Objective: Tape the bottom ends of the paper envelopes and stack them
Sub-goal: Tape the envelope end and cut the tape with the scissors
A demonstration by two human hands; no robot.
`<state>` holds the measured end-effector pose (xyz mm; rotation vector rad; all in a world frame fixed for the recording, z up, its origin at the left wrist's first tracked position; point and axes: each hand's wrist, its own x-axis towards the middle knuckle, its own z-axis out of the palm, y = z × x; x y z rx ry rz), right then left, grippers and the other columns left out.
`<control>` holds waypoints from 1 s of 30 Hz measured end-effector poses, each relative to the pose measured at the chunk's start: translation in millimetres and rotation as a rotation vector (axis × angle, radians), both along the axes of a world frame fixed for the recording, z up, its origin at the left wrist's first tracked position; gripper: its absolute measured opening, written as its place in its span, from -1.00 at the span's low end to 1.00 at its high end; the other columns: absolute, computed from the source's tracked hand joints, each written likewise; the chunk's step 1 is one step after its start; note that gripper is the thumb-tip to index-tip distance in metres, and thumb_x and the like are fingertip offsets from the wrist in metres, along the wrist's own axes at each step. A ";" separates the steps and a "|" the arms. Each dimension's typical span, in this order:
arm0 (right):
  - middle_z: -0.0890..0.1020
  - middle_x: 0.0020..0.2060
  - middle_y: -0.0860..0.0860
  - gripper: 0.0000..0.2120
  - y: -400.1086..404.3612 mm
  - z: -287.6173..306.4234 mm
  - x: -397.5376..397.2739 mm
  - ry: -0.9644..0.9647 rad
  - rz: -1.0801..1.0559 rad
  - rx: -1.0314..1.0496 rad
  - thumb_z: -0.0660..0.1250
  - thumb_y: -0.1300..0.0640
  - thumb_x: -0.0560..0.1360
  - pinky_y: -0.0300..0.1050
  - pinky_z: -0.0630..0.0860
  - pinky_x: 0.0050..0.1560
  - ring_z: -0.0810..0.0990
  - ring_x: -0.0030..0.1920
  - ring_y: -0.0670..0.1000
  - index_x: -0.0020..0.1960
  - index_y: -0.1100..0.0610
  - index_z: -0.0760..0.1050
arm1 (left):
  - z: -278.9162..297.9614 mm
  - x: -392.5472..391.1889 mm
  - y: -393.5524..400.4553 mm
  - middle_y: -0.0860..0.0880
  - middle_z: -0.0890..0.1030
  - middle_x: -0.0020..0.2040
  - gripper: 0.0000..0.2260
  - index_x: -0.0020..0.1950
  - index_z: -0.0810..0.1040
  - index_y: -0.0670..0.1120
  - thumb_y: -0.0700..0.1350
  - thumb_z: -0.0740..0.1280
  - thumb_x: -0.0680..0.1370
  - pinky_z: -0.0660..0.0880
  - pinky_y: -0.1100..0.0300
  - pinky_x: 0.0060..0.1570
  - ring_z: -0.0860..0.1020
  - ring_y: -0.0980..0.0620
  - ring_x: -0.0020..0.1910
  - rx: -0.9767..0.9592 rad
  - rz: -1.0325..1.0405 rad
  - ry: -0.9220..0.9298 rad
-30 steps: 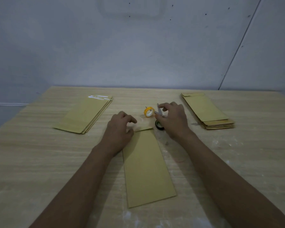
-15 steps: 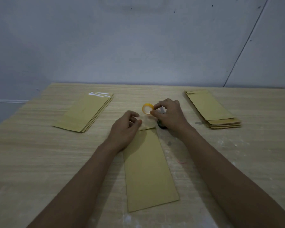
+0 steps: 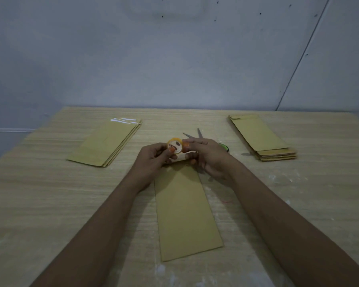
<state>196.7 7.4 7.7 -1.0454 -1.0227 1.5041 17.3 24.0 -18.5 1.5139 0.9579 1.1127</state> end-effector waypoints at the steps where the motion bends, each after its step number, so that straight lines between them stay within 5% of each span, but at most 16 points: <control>1: 0.63 -0.31 0.05 -0.84 -0.5 0.0 0.0 0.018 0.010 -0.016 0.29 0.35 0.55 -0.28 0.42 -0.43 0.55 -0.39 -0.07 -0.04 0.21 0.63 | -0.1 -0.1 -0.1 0.02 0.66 -0.26 -0.90 0.01 0.64 -0.17 -0.21 0.33 0.61 0.48 0.37 -0.18 0.53 0.17 -0.29 -0.001 -0.008 0.006; 14: 0.55 -0.32 0.05 -0.92 -0.8 -0.1 -3.6 0.025 -0.060 -0.057 0.32 0.24 0.58 -0.28 0.43 -0.44 0.54 -0.42 -0.07 -0.04 0.20 0.59 | -2.7 -2.3 -0.9 -0.04 0.66 -0.20 -0.91 0.02 0.62 -0.18 -0.20 0.32 0.62 0.49 0.32 -0.13 0.56 0.13 -0.22 0.051 -0.065 0.021; 19: 0.62 -0.36 0.04 -0.76 -2.2 3.2 -4.0 -0.229 -0.248 -0.017 0.47 0.05 0.49 -0.28 0.45 -0.36 0.54 -0.41 -0.10 -0.10 0.25 0.66 | -4.0 -1.4 0.9 -0.02 0.66 -0.23 -0.95 -0.01 0.62 -0.13 -0.19 0.36 0.60 0.52 0.26 -0.15 0.57 0.08 -0.28 0.108 0.031 0.102; 30: 0.58 -0.42 0.10 -0.90 -8.1 11.6 -13.4 -0.228 -0.360 -0.150 0.48 0.29 0.45 -0.29 0.36 -0.50 0.46 -0.43 -0.05 -0.21 0.29 0.61 | -5.0 1.7 -3.7 -0.05 0.64 -0.28 -0.92 -0.11 0.60 -0.03 -0.19 0.43 0.55 0.47 0.33 -0.28 0.62 0.07 -0.31 0.249 0.140 0.302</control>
